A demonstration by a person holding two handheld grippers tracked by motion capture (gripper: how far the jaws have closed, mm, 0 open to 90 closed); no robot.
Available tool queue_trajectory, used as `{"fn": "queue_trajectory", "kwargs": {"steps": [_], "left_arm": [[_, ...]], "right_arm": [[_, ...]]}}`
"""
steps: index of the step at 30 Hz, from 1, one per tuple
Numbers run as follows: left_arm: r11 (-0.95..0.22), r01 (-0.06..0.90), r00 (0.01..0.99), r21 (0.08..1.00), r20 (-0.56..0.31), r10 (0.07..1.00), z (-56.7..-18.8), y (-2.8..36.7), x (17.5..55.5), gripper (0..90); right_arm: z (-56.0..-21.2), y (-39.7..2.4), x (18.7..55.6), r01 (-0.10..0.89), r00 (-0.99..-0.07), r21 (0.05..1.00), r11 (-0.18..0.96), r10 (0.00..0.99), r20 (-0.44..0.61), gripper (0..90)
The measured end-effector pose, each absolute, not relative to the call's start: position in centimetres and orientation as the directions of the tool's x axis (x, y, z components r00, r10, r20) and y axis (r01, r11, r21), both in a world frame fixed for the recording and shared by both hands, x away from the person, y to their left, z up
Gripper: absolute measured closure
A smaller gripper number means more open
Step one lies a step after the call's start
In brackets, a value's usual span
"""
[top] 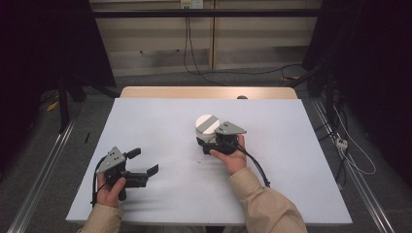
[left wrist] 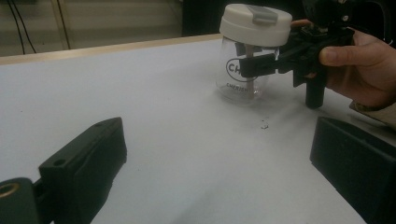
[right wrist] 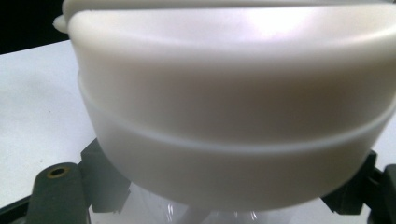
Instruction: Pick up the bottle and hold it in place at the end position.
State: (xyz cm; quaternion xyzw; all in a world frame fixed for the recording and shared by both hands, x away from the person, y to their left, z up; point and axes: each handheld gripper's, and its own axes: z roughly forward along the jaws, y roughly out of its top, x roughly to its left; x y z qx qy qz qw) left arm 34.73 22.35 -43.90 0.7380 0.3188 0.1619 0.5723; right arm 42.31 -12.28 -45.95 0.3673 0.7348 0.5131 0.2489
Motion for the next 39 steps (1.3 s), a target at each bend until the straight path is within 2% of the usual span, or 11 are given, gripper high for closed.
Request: {"fn": "queue_trajectory", "kwargs": {"steps": [24, 29, 39], "left_arm": [[-0.142, 0.284, 0.742, 0.948, -0.124, 0.659, -43.86, 22.37, 34.70, 3.2], [-0.143, 0.282, 0.741, 0.949, -0.122, 0.660, -43.87, 22.35, 34.72, 3.2], [-0.144, 0.278, 0.741, 0.950, -0.117, 0.661, -43.90, 22.31, 34.80, 3.1]], "right_arm": [[-46.19, -12.15, 42.27, 0.274, -0.621, 0.935, 0.224, 0.784, -0.006, 18.8], [-46.16, -12.46, 42.31, 0.299, -0.620, 0.931, 0.210, 0.784, 0.023, 18.8], [-45.94, -12.47, 42.12, 0.304, -0.621, 0.925, 0.229, 0.783, 0.010, 18.8]]}}
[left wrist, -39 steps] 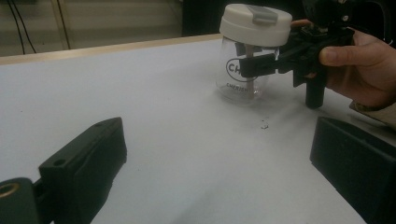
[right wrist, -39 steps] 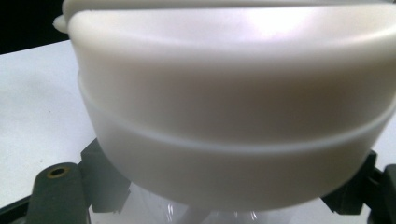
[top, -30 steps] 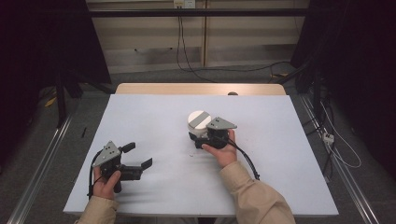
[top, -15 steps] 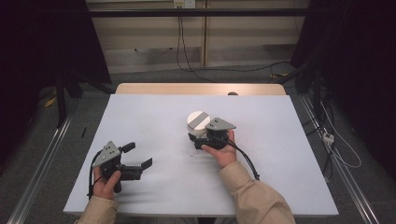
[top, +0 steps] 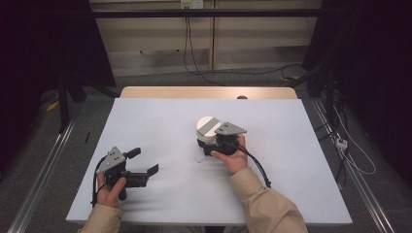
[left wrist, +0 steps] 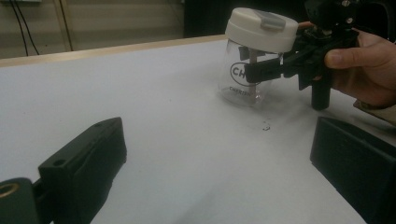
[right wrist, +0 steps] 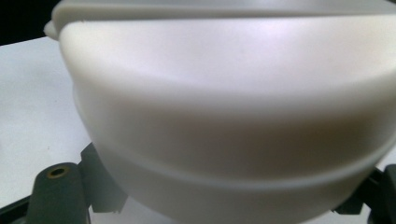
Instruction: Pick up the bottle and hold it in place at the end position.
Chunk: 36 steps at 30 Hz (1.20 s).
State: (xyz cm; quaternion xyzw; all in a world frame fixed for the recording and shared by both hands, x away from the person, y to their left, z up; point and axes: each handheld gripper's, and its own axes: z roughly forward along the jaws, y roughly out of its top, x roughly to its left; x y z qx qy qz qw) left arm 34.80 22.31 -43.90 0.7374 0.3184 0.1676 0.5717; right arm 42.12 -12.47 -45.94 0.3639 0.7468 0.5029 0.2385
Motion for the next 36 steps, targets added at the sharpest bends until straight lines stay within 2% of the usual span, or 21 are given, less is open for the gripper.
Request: {"fn": "queue_trajectory", "kwargs": {"steps": [9, 18, 29, 36], "left_arm": [[-0.108, 0.259, 0.765, 0.960, -0.136, 0.629, -43.5, 21.2, 35.1, 3.8], [-0.146, 0.318, 0.770, 0.937, -0.166, 0.616, -42.9, 19.0, 36.1, 5.3], [-0.180, 0.328, 0.798, 0.928, -0.170, 0.578, -42.1, 15.9, 37.3, 18.6], [-0.174, 0.326, 0.802, 0.929, -0.174, 0.572, -41.5, 14.7, 38.6, 35.3]], "right_arm": [[-46.0, -12.4, 42.1, 0.301, -0.621, 0.925, 0.231, 0.784, 0.006, 18.8], [-45.9, -12.5, 42.0, 0.301, -0.623, 0.924, 0.237, 0.782, 0.002, 18.8], [-45.8, -12.6, 41.9, 0.302, -0.626, 0.921, 0.246, 0.779, -0.003, 18.8], [-45.8, -12.8, 41.7, 0.297, -0.626, 0.924, 0.241, 0.780, -0.002, 18.8]]}}
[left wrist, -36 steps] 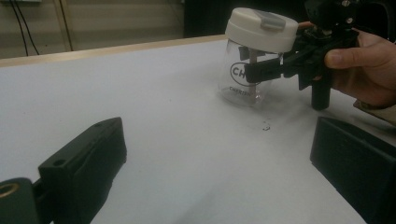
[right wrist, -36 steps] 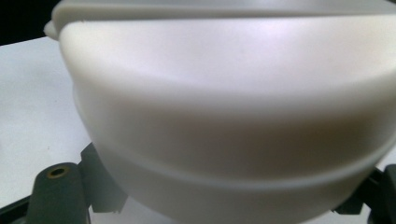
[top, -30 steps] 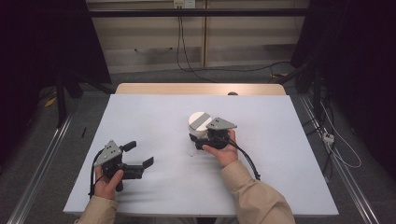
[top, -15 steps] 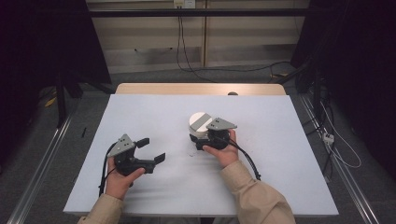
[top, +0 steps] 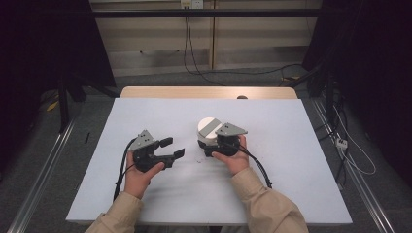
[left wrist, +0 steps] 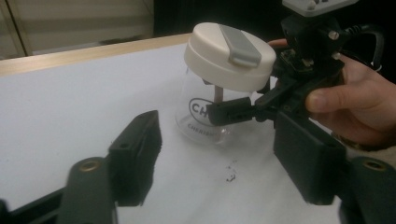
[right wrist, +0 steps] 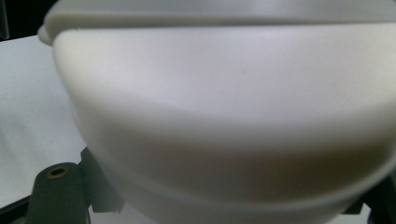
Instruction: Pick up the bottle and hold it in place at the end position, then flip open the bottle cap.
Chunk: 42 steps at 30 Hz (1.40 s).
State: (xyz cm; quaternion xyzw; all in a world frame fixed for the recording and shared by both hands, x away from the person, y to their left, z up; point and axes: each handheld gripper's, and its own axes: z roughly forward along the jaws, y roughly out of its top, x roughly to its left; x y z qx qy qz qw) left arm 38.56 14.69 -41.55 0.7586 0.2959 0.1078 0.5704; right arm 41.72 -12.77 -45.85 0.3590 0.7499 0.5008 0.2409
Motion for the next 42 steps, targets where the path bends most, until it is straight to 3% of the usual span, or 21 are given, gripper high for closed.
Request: {"fn": "queue_trajectory", "kwargs": {"steps": [20, 42], "left_arm": [[-0.249, 0.416, 0.826, 0.875, -0.250, 0.504, -40.7, 11.2, 40.7, 89.7], [-0.283, 0.419, 0.831, 0.863, -0.239, 0.502, -40.1, 9.9, 41.3, 90.0]], "right_arm": [[-45.9, -12.6, 41.7, 0.290, -0.624, 0.925, 0.246, 0.781, -0.012, 18.8], [-46.0, -12.6, 41.7, 0.295, -0.620, 0.926, 0.237, 0.784, -0.004, 18.8]]}}
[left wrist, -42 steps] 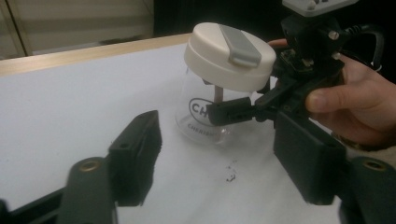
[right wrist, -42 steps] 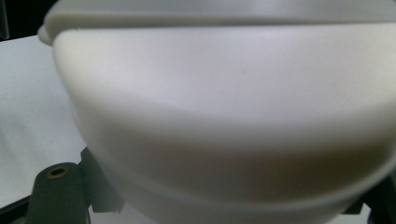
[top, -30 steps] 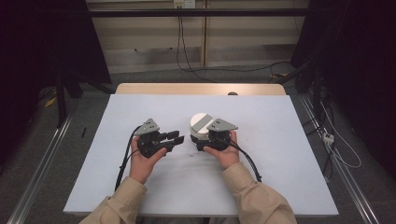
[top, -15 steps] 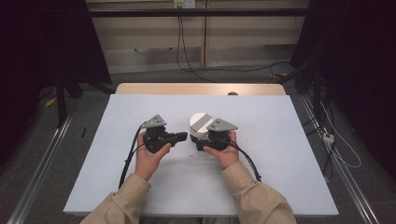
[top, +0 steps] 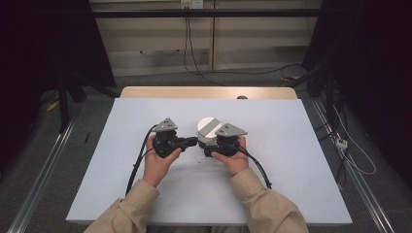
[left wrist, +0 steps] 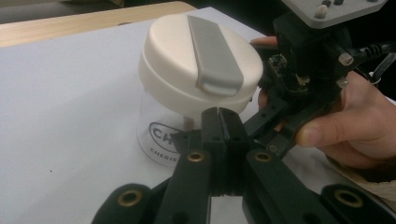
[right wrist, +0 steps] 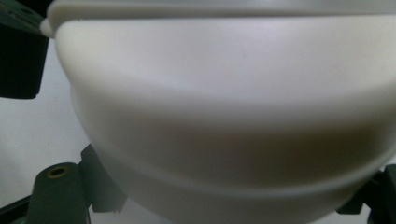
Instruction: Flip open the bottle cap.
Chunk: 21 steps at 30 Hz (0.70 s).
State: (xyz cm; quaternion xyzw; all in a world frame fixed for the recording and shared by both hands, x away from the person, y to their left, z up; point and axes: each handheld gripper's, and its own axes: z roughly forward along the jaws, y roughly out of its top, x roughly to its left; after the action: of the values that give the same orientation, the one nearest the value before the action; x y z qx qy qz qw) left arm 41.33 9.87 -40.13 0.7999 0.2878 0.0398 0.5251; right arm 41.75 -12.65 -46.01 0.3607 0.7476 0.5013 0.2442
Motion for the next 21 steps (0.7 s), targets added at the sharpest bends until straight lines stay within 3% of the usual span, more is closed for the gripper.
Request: {"fn": "queue_trajectory", "kwargs": {"steps": [21], "left_arm": [[-0.319, 0.424, 0.829, 0.848, -0.222, 0.513, -39.93, 9.15, 41.57, 90.0]], "right_arm": [[-46.00, -12.58, 41.67, 0.290, -0.621, 0.925, 0.245, 0.784, -0.013, 18.9]]}}
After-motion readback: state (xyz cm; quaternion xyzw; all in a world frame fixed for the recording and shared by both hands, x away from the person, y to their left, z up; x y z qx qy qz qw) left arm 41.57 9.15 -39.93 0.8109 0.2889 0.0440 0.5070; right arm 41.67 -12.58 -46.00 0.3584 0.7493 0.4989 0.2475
